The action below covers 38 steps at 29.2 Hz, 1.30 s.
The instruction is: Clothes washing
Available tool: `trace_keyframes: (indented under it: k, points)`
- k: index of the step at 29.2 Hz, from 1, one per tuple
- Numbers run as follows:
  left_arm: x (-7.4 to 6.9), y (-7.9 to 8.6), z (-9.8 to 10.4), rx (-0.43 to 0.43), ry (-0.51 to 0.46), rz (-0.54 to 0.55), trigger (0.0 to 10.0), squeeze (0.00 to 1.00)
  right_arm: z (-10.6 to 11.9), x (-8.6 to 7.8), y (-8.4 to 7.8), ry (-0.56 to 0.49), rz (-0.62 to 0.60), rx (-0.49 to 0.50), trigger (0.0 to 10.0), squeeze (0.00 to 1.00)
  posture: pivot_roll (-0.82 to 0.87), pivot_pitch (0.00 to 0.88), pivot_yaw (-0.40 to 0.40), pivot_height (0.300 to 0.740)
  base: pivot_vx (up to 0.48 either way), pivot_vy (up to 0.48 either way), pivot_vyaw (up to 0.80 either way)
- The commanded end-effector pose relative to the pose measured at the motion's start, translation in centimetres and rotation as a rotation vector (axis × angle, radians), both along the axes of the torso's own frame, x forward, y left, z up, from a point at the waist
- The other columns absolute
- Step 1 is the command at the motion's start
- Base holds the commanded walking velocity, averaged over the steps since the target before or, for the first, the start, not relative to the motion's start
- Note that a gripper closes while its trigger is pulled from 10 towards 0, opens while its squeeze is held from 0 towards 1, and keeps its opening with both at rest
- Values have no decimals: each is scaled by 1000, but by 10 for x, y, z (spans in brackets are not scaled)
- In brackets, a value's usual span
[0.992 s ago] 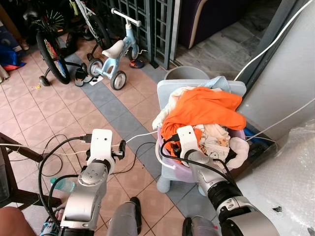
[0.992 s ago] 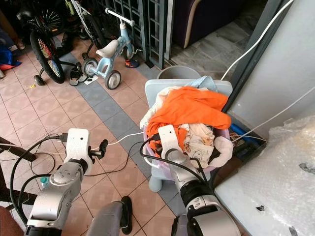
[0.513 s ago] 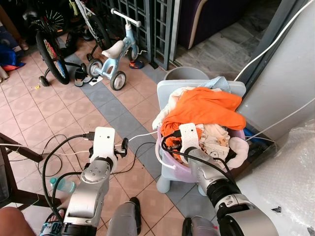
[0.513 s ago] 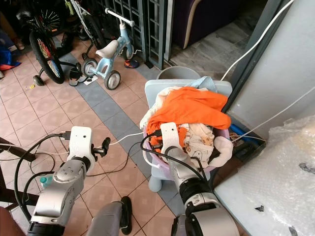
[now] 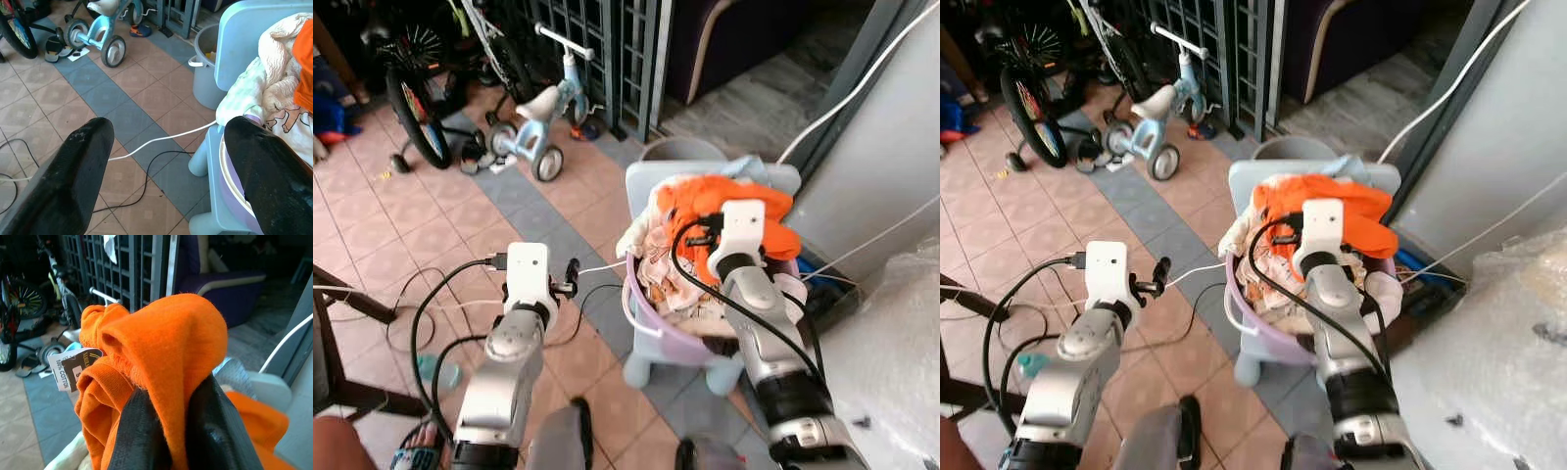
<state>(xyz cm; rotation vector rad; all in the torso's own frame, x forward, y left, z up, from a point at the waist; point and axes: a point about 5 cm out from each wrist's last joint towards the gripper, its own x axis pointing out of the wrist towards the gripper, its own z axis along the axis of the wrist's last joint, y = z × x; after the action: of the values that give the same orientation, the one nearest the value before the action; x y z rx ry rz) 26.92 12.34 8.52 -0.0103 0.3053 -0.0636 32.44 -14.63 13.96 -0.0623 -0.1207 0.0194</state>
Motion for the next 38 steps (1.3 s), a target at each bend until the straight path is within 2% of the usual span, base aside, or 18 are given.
trace_keyframes:
  k: [1, 4, 10, 11, 12, 13, 14, 20, 38]
  points:
    - [2, 2, -1, 10, -10, 16, 10000, 0, 31, -4, -16, -131, -85, -10, 0, 0, 15, 58, 37, 740, 0, 0, 0]
    - [4, 1, 0, 3, -16, 14, 10000, 0, 43, -7, -29, -170, -137, -14, 0, 0, 6, 55, 40, 740, 0, 0, 0]
    - [6, -4, 1, 0, -34, -10, 10000, 0, 32, -14, -37, -120, -132, -35, 157, 0, -3, 49, 43, 740, 0, 0, 0]
    - [7, -4, 1, -2, -42, -11, 10000, 0, 31, -16, -34, -105, -128, -37, 5490, 0, -3, 49, 43, 740, 0, 0, 0]
    - [8, -5, 2, -2, -43, -10, 10000, 0, 31, -16, -33, -98, -126, -41, 5490, 0, -3, 49, 43, 740, 0, 0, 0]
    - [8, -5, 2, -4, -46, -8, 10000, 0, 30, -16, -32, -89, -124, -36, 9647, 0, -2, 48, 43, 740, 0, 0, 0]
    - [8, -5, 2, -6, -47, -5, 10000, 0, 29, -16, -31, -82, -121, -27, 10000, 0, -2, 48, 43, 740, 0, 0, -750]
    - [8, -4, 1, -15, -46, 15, 10000, 0, 32, -13, -22, -91, -94, -34, 10000, 0, 1, 47, 40, 740, 0, 0, -745]
    - [7, -6, 0, -30, -40, 17, 10000, 0, 36, -13, -21, -95, -89, -40, 10000, 0, -7, 58, 37, 740, -13, 0, -690]
